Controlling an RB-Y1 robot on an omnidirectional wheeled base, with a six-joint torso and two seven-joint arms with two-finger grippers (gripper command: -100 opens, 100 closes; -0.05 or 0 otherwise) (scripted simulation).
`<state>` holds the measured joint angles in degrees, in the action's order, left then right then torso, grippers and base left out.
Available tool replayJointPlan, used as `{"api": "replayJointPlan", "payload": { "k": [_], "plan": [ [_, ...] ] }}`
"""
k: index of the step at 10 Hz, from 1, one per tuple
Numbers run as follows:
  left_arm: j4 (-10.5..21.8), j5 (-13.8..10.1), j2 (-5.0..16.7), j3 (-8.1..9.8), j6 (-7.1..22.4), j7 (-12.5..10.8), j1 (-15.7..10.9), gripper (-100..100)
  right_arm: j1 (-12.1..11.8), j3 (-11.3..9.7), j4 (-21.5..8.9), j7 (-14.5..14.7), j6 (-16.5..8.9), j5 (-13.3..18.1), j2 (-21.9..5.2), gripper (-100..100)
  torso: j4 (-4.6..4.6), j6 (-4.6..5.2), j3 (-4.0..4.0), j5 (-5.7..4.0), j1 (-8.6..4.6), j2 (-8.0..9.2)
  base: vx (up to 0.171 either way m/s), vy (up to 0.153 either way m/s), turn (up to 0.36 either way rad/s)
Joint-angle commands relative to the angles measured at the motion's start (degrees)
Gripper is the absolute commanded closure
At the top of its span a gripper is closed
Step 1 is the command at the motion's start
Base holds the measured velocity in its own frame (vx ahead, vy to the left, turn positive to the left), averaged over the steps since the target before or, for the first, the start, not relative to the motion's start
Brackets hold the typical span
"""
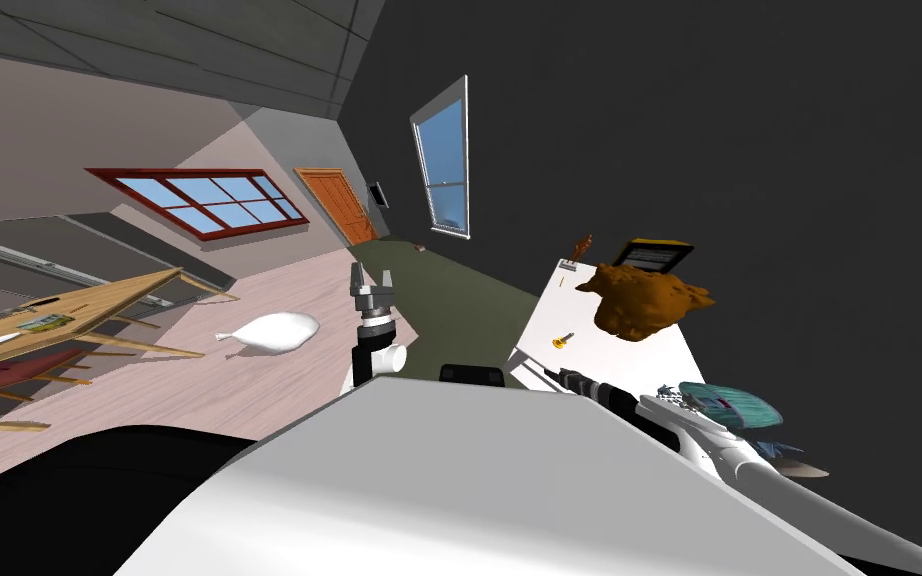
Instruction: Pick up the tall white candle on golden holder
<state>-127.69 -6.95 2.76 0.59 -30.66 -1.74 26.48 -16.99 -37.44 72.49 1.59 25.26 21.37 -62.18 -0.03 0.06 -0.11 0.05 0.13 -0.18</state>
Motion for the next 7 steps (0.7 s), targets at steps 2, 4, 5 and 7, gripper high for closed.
{"api": "replayJointPlan", "payload": {
  "k": [2, 4, 5, 7],
  "plan": [
    [0.0, 0.0, 0.0, 0.0, 0.0, 0.0, 0.0, 0, 1.11, -1.34, -3.64, 0.43, 0.71, 0.71, -2.28, -100, 0.0, 0.02, 0.01, -0.02, -0.02, 0.03, 0.063, 0.023, 0.079],
    [0.0, 0.0, 0.0, 0.0, 0.0, 0.0, 0.0, 0, 1.7, -2.22, -5.63, 0.52, 0.82, 1.11, -3.84, -100, 0.0, 0.01, 0.01, -0.02, 0.01, 0.02, 0.066, 0.032, 0.074],
    [0.0, 0.0, 0.0, 0.0, 0.0, 0.0, 0.0, 0, 2.25, -3.04, -7.19, 0.6, 0.92, 1.48, -5.27, -100, 0.0, 0.0, -0.01, 0.0, 0.03, -0.02, 0.101, 0.034, 0.144],
    [0.0, 0.0, 0.0, 0.0, 0.0, 0.0, 0.01, 0, 2.25, -3.04, -7.28, 0.6, 0.92, 1.48, -5.27, -100, -0.02, 0.02, -0.03, -0.02, 0.0, -0.04, 0.049, 0.015, 0.015]
  ]
}}
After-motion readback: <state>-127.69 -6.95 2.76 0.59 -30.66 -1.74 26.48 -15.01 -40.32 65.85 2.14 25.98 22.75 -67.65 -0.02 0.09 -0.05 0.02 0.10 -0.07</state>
